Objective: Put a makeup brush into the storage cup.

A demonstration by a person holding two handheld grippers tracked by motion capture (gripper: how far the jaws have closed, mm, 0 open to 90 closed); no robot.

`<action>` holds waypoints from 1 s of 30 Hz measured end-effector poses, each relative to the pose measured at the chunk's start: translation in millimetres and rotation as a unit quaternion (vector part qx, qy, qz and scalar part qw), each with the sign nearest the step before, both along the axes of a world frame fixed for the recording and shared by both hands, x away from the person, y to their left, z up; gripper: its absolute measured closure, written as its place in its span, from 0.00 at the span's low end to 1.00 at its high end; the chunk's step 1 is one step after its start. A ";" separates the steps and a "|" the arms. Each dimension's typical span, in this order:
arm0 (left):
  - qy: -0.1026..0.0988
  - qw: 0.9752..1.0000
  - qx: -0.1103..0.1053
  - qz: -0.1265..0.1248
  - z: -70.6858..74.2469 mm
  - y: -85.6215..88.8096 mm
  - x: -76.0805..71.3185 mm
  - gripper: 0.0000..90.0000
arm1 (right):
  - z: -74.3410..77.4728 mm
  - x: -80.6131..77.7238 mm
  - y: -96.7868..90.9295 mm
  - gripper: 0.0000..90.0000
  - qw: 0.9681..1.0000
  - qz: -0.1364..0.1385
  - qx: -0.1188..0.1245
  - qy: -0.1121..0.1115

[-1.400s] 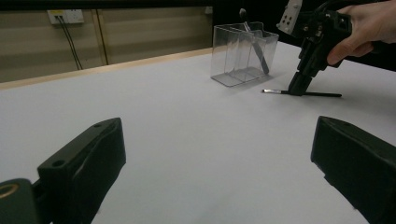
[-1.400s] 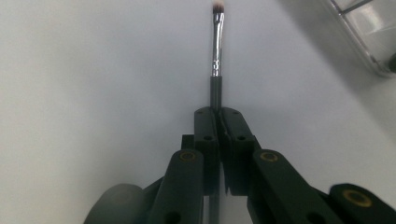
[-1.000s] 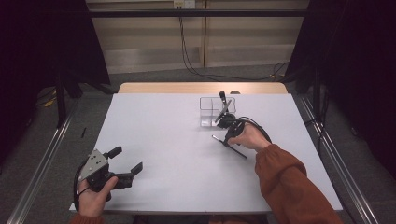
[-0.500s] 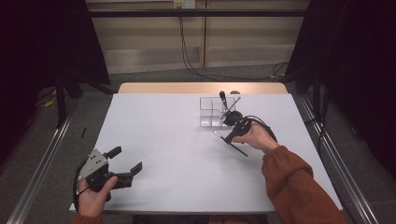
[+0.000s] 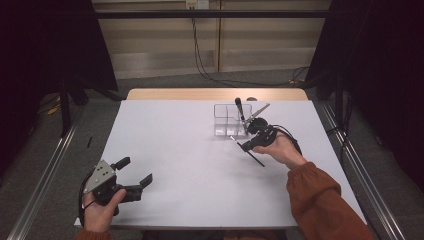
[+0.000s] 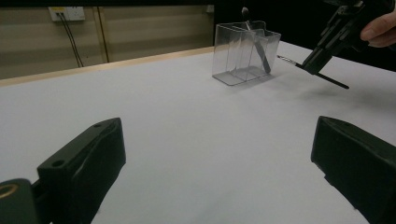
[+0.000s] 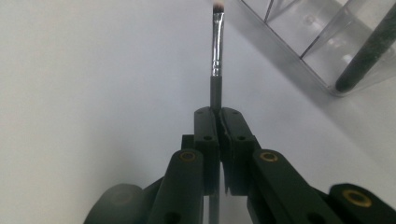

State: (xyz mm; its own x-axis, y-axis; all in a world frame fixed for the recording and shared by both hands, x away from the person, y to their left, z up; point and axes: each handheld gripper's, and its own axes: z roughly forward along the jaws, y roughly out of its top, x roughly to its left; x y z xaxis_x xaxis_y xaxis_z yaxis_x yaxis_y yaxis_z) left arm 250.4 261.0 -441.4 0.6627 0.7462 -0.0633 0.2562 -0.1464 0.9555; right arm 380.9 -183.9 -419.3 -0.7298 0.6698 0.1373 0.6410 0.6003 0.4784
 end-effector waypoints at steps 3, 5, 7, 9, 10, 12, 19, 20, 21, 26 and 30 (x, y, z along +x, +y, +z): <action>0.000 1.000 0.000 0.000 -0.1 0.0 0.1 0.03 | 0.9 -2.0 -2.8 0.96 1.000 0.003 0.013 -0.011; 0.000 1.000 0.000 0.000 0.0 -0.1 0.0 0.03 | 1.8 -3.2 -3.8 0.96 1.000 0.003 0.020 -0.017; -0.001 1.000 0.001 0.000 0.1 0.0 -0.1 0.03 | 3.2 -4.4 -4.6 0.96 0.999 0.002 0.027 -0.025; -0.001 1.000 0.002 -0.001 0.1 0.1 -0.1 0.03 | 4.7 -5.5 -5.3 0.96 0.999 0.000 0.036 -0.033; -0.001 1.000 0.002 -0.001 0.1 0.1 -0.1 0.03 | 5.3 -6.1 -5.7 0.96 0.998 -0.001 0.043 -0.039; -0.001 1.000 0.002 -0.001 0.2 0.1 -0.1 0.03 | 6.0 -7.5 -5.8 0.96 0.997 0.006 0.052 -0.051; -0.001 1.000 -0.002 0.003 0.1 0.9 -1.4 0.03 | 7.8 -12.6 -7.2 0.96 0.993 0.001 0.081 -0.084; 0.000 1.000 -0.002 0.004 0.0 1.0 -1.6 0.03 | 8.3 -13.0 -7.9 0.96 0.992 0.000 0.083 -0.091; 0.000 1.000 -0.001 0.005 0.0 1.0 -1.9 0.03 | 8.8 -13.8 -8.5 0.96 0.991 -0.003 0.089 -0.097; 0.000 1.000 -0.003 0.009 0.0 2.1 -2.4 0.03 | 11.1 -17.7 -12.6 0.96 0.985 -0.013 0.116 -0.126; -0.001 1.000 -0.001 0.007 0.1 1.7 -2.4 0.03 | 11.7 -20.2 -14.8 0.96 0.980 -0.014 0.141 -0.141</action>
